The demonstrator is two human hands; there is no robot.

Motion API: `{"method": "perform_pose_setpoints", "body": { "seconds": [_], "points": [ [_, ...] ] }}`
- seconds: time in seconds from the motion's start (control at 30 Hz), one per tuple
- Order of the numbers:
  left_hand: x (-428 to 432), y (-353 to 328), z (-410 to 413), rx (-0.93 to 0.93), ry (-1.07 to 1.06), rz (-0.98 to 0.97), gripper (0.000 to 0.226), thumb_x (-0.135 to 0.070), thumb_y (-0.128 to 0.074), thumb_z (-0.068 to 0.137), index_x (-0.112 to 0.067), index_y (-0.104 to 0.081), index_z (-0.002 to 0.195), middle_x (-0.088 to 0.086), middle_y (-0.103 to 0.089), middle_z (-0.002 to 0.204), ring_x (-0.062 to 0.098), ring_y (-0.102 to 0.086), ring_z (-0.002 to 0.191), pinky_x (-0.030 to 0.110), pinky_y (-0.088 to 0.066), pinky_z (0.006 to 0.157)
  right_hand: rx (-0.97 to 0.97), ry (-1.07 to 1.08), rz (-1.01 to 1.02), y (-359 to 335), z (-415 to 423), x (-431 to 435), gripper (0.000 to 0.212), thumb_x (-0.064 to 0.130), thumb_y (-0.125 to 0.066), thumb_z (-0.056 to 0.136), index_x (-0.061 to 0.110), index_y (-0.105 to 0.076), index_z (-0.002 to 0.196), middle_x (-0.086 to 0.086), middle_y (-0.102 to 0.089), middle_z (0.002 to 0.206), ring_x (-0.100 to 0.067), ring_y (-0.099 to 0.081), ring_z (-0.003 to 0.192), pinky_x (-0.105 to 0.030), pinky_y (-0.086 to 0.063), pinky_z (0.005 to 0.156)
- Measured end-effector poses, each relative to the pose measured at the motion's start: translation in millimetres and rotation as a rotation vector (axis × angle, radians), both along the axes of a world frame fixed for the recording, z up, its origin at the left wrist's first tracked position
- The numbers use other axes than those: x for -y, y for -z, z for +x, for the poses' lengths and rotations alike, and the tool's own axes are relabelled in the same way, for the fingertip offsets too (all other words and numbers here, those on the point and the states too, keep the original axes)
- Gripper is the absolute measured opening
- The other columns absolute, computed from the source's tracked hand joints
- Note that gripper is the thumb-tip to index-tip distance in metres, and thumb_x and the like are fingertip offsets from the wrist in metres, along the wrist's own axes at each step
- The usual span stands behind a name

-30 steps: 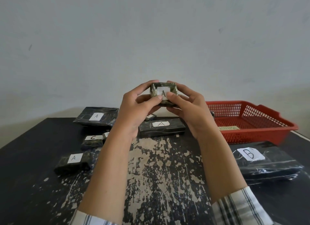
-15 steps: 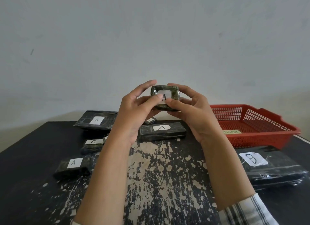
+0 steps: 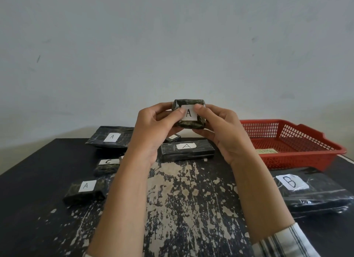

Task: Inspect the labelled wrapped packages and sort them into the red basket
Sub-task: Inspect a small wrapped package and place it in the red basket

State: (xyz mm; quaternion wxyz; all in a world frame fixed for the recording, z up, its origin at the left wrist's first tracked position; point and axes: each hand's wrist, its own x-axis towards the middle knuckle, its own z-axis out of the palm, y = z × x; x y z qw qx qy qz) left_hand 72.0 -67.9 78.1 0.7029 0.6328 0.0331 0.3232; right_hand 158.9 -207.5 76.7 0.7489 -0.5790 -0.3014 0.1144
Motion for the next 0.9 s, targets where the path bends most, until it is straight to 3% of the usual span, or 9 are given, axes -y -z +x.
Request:
{"method": "perform_pose_setpoints", "body": {
  "seconds": [0.2, 0.4, 0.57, 0.7, 0.9],
  "points": [
    [2.1, -1.0, 1.2, -0.038, 0.008, 0.009, 0.024, -0.031, -0.078, 0.086, -0.014, -0.077, 0.103, -0.006, -0.079, 0.082, 0.011, -0.077, 0.084, 0.021, -0.06, 0.07, 0.042, 0.019, -0.034, -0.1, 1.2, 2.2, 0.018, 0.024, -0.069, 0.098, 0.009, -0.075, 0.107, 0.002, -0.078, 0.088, -0.008, -0.075, 0.084, -0.02, -0.059, 0.075],
    [2.4, 0.9, 1.7, -0.003, -0.04, 0.019, 0.008, -0.018, -0.075, 0.092, -0.013, -0.076, 0.099, -0.004, -0.078, 0.08, 0.008, -0.076, 0.081, 0.021, -0.059, 0.069, 0.036, -0.001, -0.044, -1.5, -0.2, 1.1, 0.021, 0.026, -0.07, 0.098, 0.011, -0.076, 0.112, 0.002, -0.079, 0.09, -0.008, -0.075, 0.086, -0.02, -0.059, 0.075],
    [1.2, 0.8, 2.3, 0.015, -0.079, 0.03, 0.011, -0.018, -0.076, 0.091, -0.011, -0.078, 0.1, 0.001, -0.079, 0.085, 0.011, -0.076, 0.081, 0.024, -0.06, 0.072, 0.057, -0.063, -0.084, -1.4, 0.6, 4.4, 0.028, 0.021, -0.073, 0.095, 0.015, -0.073, 0.122, -0.001, -0.08, 0.107, -0.012, -0.076, 0.1, -0.026, -0.061, 0.083],
    [1.9, -0.4, 1.3, -0.009, -0.045, 0.011, 0.016, -0.02, -0.075, 0.092, -0.011, -0.076, 0.105, -0.003, -0.079, 0.084, 0.008, -0.076, 0.082, 0.021, -0.06, 0.071, 0.051, -0.053, -0.058, -2.0, 1.0, 4.3, 0.034, 0.007, -0.074, 0.092, 0.011, -0.071, 0.126, -0.004, -0.081, 0.104, -0.013, -0.077, 0.094, -0.024, -0.061, 0.081],
    [1.0, 0.6, -1.2, -0.079, 0.085, -0.007, 0.023, -0.012, -0.076, 0.089, -0.01, -0.074, 0.112, 0.005, -0.08, 0.102, 0.013, -0.077, 0.093, 0.022, -0.061, 0.077, 0.019, -0.013, -0.025, -1.5, 5.0, 7.5, 0.038, 0.007, -0.076, 0.09, 0.009, -0.07, 0.128, -0.006, -0.08, 0.106, -0.012, -0.077, 0.091, -0.02, -0.058, 0.078]
  ]
}}
